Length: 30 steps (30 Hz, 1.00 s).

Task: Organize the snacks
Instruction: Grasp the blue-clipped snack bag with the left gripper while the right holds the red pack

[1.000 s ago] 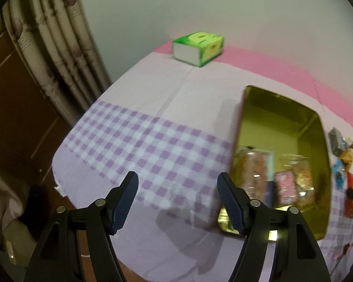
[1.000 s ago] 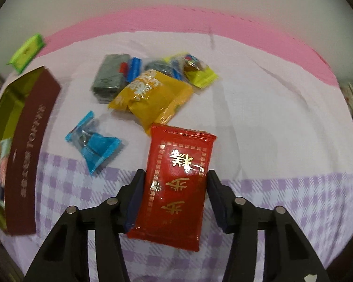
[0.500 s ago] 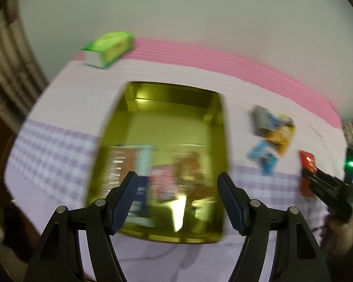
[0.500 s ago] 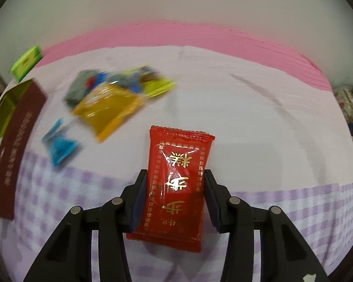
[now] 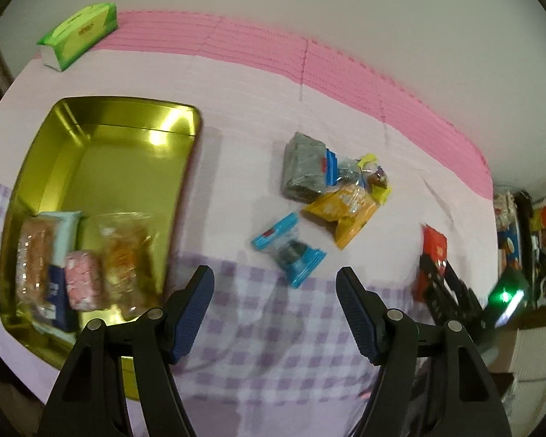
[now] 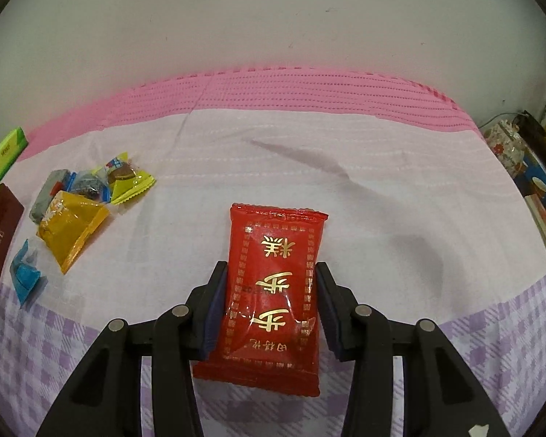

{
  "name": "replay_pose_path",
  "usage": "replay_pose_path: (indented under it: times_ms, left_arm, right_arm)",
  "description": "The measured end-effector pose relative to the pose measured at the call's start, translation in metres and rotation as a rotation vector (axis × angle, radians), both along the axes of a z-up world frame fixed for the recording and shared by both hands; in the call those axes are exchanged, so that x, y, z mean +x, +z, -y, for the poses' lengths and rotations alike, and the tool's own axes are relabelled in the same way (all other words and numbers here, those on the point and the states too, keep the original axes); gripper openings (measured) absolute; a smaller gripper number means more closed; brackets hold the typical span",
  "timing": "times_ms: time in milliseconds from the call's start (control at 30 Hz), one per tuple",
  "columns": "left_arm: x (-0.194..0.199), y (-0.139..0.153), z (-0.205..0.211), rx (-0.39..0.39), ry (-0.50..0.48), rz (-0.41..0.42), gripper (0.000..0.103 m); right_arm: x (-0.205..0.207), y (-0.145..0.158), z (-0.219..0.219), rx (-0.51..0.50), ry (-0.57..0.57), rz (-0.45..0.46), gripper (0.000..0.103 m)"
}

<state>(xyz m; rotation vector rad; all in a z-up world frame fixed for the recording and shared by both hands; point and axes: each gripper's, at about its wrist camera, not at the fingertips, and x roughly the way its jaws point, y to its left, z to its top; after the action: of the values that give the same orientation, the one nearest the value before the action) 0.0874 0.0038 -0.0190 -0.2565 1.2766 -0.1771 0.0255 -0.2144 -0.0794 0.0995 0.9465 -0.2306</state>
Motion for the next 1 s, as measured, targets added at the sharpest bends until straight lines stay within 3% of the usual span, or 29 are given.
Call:
replay_pose_path:
  times_ms: [133,267,533,867,1000]
  left_arm:
    - [0.012,-0.009,0.015,0.002,0.031,-0.022,0.069]
    - [0.024,-0.027,0.02,-0.019,0.082,-0.077,0.056]
    - [0.037,-0.05,0.028,-0.003,0.144,-0.124,0.05]
    - [0.044,-0.064,0.046,0.072,0.062,-0.114,0.03]
    - [0.04,-0.064,0.042,0.087,0.03,-0.097,0.029]
  right_arm:
    - [0.009,-0.005,0.012,-0.003,0.009,0.021,0.043]
    - [0.007,-0.004,0.012,0.005,0.009,0.022,0.044]
    - [0.008,-0.003,0.013,0.011,0.01,0.022,0.046]
    - [0.009,-0.003,0.015,0.011,0.01,0.022,0.046]
    - [0.009,-0.003,0.015,0.012,0.01,0.022,0.046]
